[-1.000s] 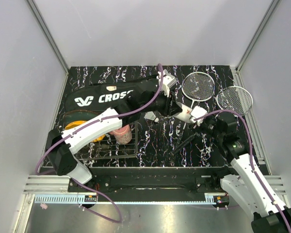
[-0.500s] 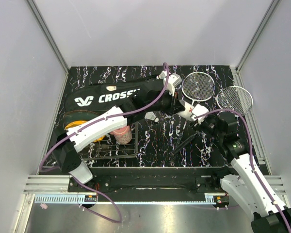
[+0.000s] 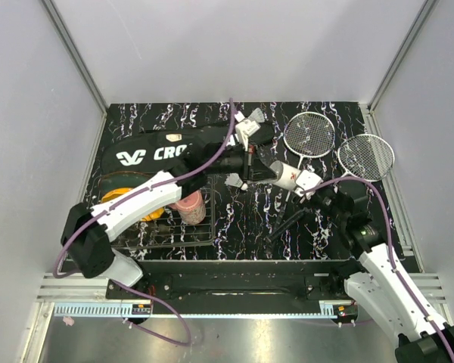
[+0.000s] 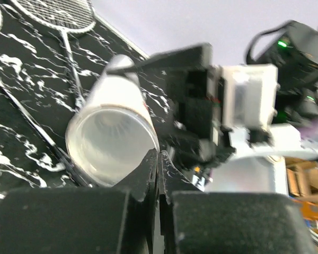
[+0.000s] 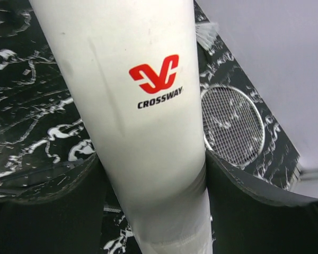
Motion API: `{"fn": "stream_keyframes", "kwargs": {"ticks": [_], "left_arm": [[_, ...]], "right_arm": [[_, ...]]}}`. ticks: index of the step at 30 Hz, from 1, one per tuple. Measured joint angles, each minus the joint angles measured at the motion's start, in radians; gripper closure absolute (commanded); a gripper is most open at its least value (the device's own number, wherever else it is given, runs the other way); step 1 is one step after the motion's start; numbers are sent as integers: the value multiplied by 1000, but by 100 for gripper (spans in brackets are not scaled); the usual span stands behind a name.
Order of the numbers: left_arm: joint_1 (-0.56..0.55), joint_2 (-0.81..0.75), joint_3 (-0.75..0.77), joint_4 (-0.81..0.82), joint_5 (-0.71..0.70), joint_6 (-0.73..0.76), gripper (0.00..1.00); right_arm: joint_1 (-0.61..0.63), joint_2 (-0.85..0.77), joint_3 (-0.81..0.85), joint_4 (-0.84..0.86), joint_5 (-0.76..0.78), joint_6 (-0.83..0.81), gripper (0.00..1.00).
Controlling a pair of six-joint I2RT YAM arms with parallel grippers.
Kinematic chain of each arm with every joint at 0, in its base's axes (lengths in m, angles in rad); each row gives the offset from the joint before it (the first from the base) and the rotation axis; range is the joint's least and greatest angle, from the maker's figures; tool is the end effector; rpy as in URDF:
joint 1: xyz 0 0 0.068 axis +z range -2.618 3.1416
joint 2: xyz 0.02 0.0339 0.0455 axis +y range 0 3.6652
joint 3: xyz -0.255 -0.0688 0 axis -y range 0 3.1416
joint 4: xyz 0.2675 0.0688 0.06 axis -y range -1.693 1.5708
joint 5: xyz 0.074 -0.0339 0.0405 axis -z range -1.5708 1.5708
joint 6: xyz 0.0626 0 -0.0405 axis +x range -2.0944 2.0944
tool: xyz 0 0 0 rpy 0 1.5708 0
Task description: Pack up the badminton gear
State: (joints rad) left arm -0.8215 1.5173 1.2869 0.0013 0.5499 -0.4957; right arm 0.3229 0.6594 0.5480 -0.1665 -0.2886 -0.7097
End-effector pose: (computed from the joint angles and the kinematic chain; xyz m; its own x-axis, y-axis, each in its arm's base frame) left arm 0.2516 -0.3185 0.3365 -0.5979 0.0473 -0.8002 0.7805 0.2621 -0.5676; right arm 0.2028 0.0867 0.2628 0.1700 -0.6018 -0.7803 -0.5972 0.5670 -0.5674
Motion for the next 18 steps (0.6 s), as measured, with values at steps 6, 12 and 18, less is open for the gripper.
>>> {"fn": "stream_keyframes", "kwargs": {"ticks": [6, 12, 18], "left_arm": [[64, -156, -103, 83, 180, -85, 100], [58, -234, -90, 36, 145, -32, 100], [-4, -183, -57, -209, -219, 86, 100]], "right_arm": [[-18, 5, -12, 13, 64, 8, 74], [-19, 16, -12, 21, 90, 12, 75], [-19, 39, 42, -5, 228, 93, 76]]}}
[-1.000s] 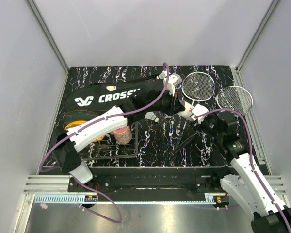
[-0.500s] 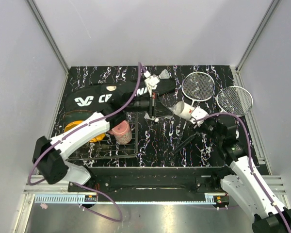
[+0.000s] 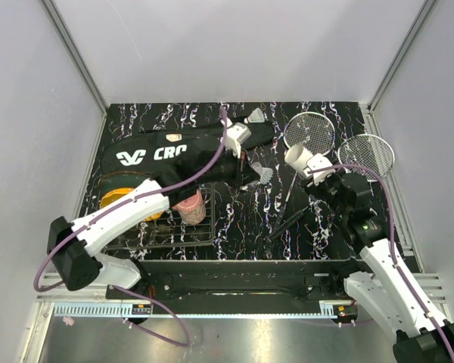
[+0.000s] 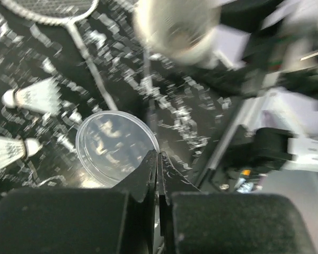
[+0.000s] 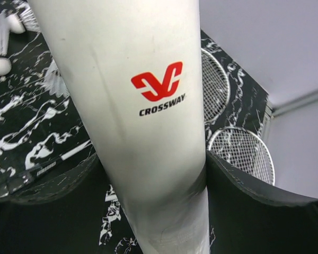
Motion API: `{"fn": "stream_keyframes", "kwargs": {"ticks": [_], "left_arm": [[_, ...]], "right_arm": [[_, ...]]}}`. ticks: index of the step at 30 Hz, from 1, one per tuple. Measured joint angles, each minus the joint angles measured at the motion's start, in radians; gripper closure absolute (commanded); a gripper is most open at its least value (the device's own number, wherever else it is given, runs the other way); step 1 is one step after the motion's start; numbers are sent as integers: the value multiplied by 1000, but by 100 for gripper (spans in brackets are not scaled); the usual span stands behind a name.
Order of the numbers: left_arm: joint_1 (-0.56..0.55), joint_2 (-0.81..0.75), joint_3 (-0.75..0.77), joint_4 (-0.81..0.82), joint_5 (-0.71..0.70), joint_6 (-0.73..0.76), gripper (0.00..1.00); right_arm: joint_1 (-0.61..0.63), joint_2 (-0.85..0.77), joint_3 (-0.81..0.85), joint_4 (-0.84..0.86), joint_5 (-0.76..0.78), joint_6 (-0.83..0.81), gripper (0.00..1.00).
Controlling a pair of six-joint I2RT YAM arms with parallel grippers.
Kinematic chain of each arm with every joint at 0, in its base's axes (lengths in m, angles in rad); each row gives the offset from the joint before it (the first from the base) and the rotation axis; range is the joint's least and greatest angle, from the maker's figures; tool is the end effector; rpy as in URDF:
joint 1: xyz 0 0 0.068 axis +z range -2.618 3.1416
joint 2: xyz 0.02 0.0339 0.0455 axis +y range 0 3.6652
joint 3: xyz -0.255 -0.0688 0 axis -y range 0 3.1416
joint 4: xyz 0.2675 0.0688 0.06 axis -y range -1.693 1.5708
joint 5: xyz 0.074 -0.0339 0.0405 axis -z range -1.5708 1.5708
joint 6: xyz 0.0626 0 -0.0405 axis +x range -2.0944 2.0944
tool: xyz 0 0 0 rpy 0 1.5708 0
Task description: Pack up the badminton gear
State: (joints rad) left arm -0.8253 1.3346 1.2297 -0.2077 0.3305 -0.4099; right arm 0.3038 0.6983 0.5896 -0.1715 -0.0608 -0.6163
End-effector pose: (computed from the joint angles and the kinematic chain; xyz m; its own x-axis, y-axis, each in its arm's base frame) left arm 0.2289 -0.2778 0.3521 -0.5518 0.0420 -0.8329 0.7464 0.4704 -0.4707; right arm 0.2167 0.0719 0.2703 -0.0105 -0.6079 -0.7939 -0.4417 0.7151 -0.5418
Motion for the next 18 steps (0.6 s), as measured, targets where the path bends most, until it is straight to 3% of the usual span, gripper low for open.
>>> {"fn": "stream_keyframes", "kwargs": {"ticks": [5, 12, 15, 16, 18], "left_arm": [[-105, 114, -37, -62, -236, 20, 100], [-191, 324, -56, -84, -372, -5, 80], [-204, 369, -82, -82, -441, -21, 67], [-210, 376, -91, -82, -460, -26, 54], [-223, 391, -95, -83, -487, -32, 42]], "right_arm": [[0, -25, 32, -2, 108, 92, 75], [0, -97, 32, -18, 139, 151, 75], [0, -109, 32, -22, 151, 152, 75], [0, -110, 32, -22, 151, 152, 75], [0, -113, 32, -24, 150, 154, 75]]}}
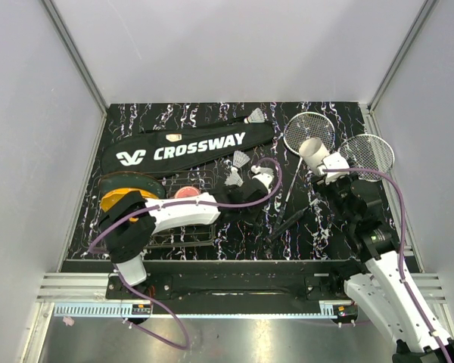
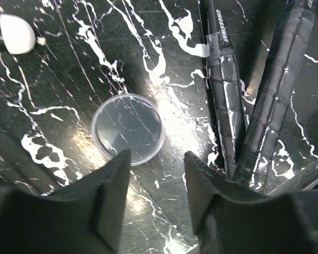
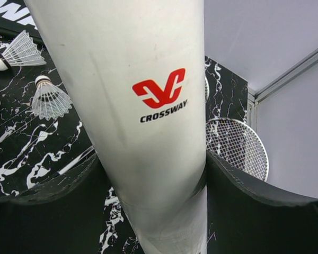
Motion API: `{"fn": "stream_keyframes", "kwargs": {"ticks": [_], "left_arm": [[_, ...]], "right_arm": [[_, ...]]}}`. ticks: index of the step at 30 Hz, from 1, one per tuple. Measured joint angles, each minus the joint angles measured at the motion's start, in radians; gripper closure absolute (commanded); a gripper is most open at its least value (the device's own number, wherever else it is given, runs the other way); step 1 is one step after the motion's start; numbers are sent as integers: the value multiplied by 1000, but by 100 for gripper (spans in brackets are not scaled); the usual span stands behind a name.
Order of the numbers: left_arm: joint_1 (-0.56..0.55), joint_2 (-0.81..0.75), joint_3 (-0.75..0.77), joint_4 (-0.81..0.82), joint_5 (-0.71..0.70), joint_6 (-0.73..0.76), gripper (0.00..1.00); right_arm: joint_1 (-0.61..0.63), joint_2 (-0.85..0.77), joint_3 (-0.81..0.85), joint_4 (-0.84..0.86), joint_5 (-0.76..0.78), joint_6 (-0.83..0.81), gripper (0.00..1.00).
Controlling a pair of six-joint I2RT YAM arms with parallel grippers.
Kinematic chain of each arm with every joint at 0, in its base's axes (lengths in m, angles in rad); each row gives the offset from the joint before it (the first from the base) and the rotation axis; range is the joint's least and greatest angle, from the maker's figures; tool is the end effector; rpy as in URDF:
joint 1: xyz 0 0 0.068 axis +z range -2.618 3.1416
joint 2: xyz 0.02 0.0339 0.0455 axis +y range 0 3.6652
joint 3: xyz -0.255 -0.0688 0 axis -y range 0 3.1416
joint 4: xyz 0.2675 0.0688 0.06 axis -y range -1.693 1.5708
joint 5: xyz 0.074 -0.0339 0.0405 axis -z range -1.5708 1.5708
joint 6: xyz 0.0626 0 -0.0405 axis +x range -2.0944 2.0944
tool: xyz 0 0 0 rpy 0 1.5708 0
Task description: Pack up the badminton gear
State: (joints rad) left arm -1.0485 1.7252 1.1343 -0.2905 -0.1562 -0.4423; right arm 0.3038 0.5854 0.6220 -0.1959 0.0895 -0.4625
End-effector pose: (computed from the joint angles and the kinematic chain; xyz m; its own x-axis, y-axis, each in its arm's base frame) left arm 0.2086 -0.3428 0.1614 -0.6932 0.3568 -0.6262 0.5644 0.8091 -0.1638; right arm 0.1994 0.0566 0.3025 -0.0401 -0.4783 -0.8773 -0.2588 0.8530 -0.4532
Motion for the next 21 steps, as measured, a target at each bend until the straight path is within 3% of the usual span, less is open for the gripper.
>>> {"fn": "stream_keyframes", "kwargs": {"ticks": [1, 2, 4, 8, 12, 17, 21], "left_arm": [[-5, 7, 0, 4, -8, -9, 36], [-7, 10, 0, 4, -13, -12, 17], [-12, 10, 0, 5, -26, -15, 13], [2, 12, 26, -3, -56, 1, 21], [49, 75, 172, -21, -114, 29, 36], [94, 200, 352, 1, -225, 127, 31], [116, 308, 438, 6, -258, 188, 34]], "right_arm": [[0, -1, 0, -2, 0, 0, 75], [0, -2, 0, -4, 0, 2, 75], [0, -3, 0, -5, 0, 8, 75], [0, -2, 0, -4, 13, 21, 73], [0, 0, 0, -3, 51, 38, 73], [0, -4, 1, -3, 127, 64, 73], [0, -19, 0, -3, 161, 77, 73]]}}
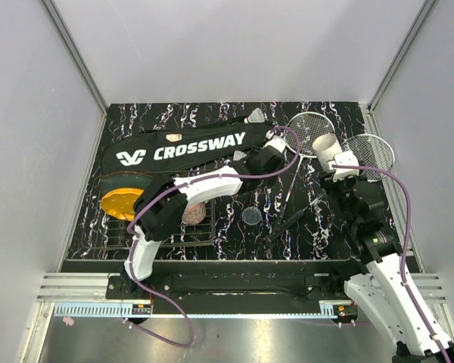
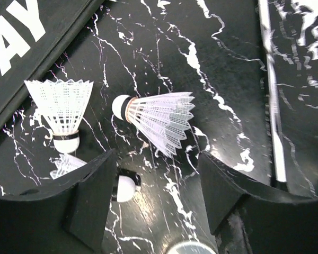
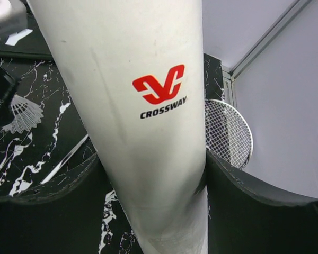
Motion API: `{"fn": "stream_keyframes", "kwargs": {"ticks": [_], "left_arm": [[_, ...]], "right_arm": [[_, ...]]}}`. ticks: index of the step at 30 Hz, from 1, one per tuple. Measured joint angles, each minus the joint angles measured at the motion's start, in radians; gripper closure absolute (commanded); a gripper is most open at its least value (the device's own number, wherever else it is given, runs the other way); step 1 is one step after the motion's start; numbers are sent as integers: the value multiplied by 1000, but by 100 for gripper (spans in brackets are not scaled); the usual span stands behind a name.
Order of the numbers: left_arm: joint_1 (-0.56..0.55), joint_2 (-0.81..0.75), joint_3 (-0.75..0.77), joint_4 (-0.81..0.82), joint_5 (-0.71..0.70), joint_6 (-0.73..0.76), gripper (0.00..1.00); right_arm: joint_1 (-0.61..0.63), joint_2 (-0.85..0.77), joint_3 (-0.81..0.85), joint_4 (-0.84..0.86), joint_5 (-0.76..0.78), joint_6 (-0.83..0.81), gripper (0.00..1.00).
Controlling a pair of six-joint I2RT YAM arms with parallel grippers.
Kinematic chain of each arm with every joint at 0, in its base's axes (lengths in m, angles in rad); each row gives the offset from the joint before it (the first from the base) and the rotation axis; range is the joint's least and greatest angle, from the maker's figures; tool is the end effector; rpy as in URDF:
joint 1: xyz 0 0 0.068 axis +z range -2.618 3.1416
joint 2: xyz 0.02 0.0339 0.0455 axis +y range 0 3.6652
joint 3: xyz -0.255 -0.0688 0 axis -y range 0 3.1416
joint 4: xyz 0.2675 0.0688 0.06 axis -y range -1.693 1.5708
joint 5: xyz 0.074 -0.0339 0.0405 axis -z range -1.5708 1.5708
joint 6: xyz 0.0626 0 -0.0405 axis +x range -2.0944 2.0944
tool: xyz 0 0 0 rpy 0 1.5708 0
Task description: Pack up the badminton gear
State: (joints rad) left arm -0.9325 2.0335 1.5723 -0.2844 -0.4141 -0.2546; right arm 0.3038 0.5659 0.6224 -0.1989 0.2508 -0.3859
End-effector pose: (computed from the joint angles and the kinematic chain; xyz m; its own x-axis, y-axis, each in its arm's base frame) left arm 0.3161 -0.3838 0.1873 -0.5320 0.3301 -0.7797 0.4393 0.8949 0.0791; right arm 0.1971 0.0455 0.3061 -0.1046 -0.4149 -0.9038 -0.1023 0.9085 -0.4052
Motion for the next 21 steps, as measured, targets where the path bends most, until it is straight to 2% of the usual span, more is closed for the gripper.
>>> {"fn": "stream_keyframes", "kwargs": {"ticks": [6, 11, 12, 14, 15, 17, 21], "left_arm": [[19, 124, 80, 5, -13, 72, 37], [21, 173, 103, 12, -42, 103, 58], [21, 179, 103, 15, -51, 110, 70], [21, 193, 109, 17, -66, 127, 81], [21, 197, 111, 18, -67, 136, 94], [23, 199, 111, 19, -66, 146, 100], [32, 169, 120, -16, -34, 137, 100]], "right_arm": [[0, -23, -4, 1, 21, 9, 73], [0, -31, -12, 12, 21, 8, 73], [0, -31, -13, 14, 21, 8, 73], [0, -29, -13, 16, 21, 8, 73], [0, -28, -14, 17, 21, 8, 73], [0, -25, -15, 21, 21, 6, 73], [0, -15, -16, 23, 21, -5, 73]]}}
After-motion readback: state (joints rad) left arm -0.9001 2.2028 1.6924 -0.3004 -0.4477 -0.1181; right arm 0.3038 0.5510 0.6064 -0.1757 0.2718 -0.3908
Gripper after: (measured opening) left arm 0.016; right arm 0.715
